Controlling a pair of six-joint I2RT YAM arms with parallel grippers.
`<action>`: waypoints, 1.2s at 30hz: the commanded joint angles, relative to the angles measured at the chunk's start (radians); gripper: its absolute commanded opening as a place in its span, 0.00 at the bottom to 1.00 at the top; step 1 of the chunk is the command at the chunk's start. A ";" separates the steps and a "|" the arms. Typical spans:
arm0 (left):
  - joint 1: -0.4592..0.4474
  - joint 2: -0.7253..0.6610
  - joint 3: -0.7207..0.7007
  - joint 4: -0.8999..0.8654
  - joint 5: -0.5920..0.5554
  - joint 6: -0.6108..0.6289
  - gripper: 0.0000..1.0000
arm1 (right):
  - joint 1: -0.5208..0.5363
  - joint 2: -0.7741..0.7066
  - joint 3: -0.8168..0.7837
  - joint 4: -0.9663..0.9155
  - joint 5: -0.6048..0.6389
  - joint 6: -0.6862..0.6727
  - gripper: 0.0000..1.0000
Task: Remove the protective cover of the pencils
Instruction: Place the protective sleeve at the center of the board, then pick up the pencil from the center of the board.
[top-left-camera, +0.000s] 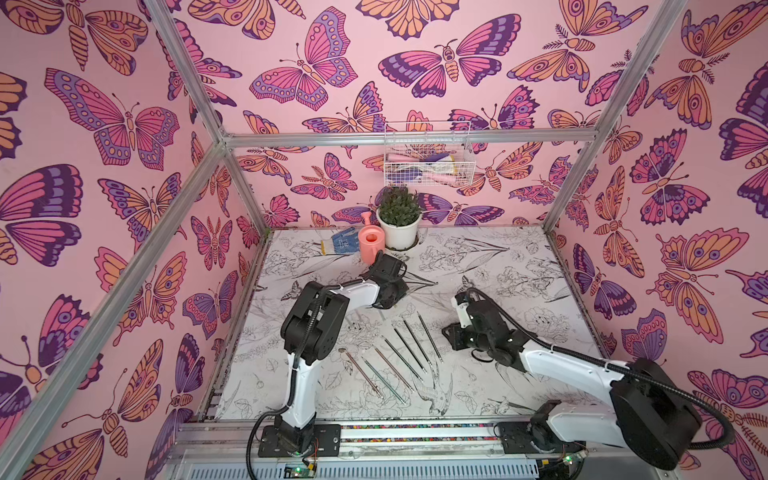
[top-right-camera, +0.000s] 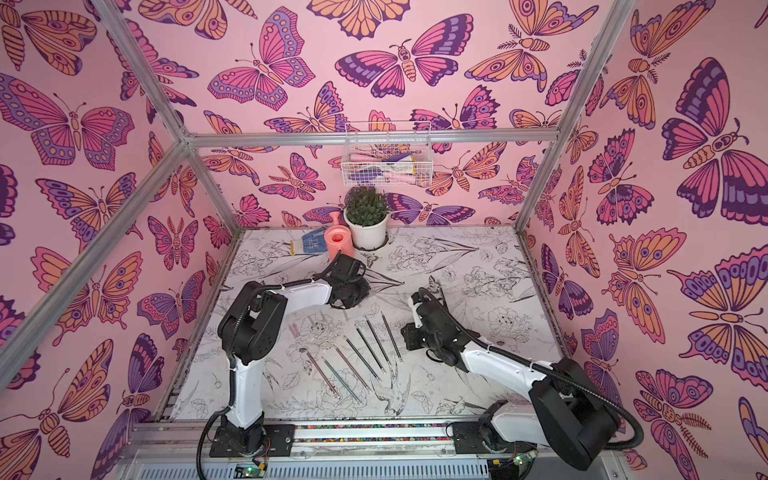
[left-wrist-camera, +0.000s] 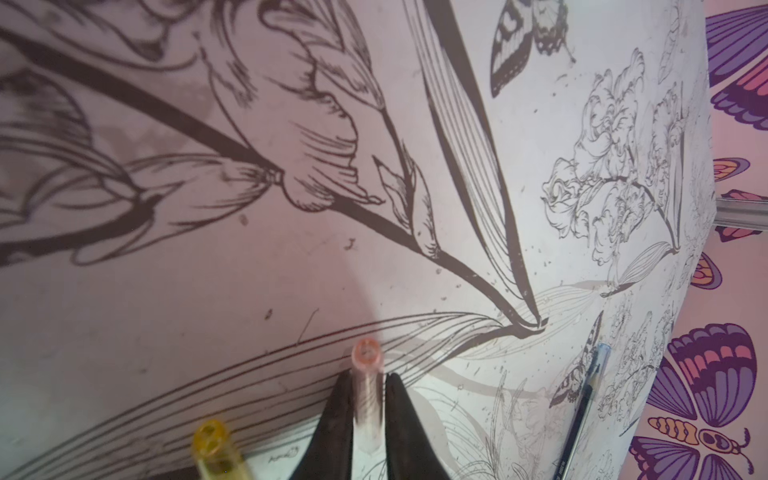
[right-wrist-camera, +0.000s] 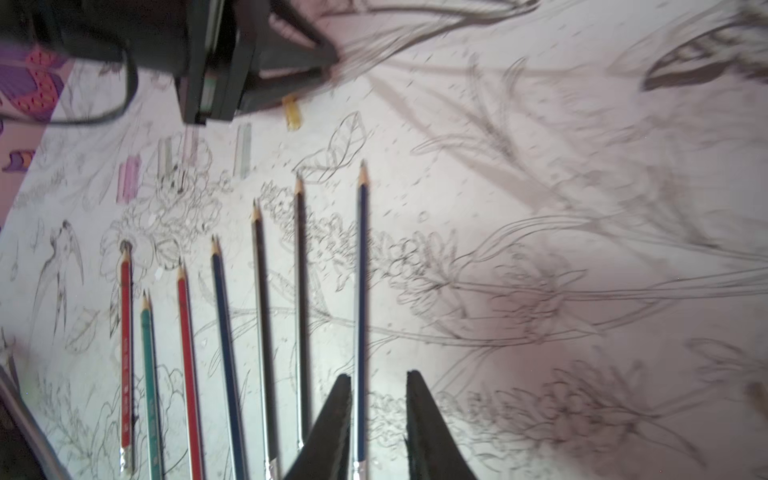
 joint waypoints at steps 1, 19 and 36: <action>-0.006 0.000 -0.005 -0.060 -0.008 0.002 0.22 | -0.089 -0.056 -0.010 -0.011 -0.044 0.047 0.28; -0.006 -0.049 -0.004 -0.066 0.007 0.004 0.23 | -0.466 0.125 0.119 -0.146 -0.041 0.103 0.34; -0.015 -0.390 -0.168 0.042 0.051 -0.079 0.23 | -0.435 0.433 0.417 -0.378 0.177 0.018 0.32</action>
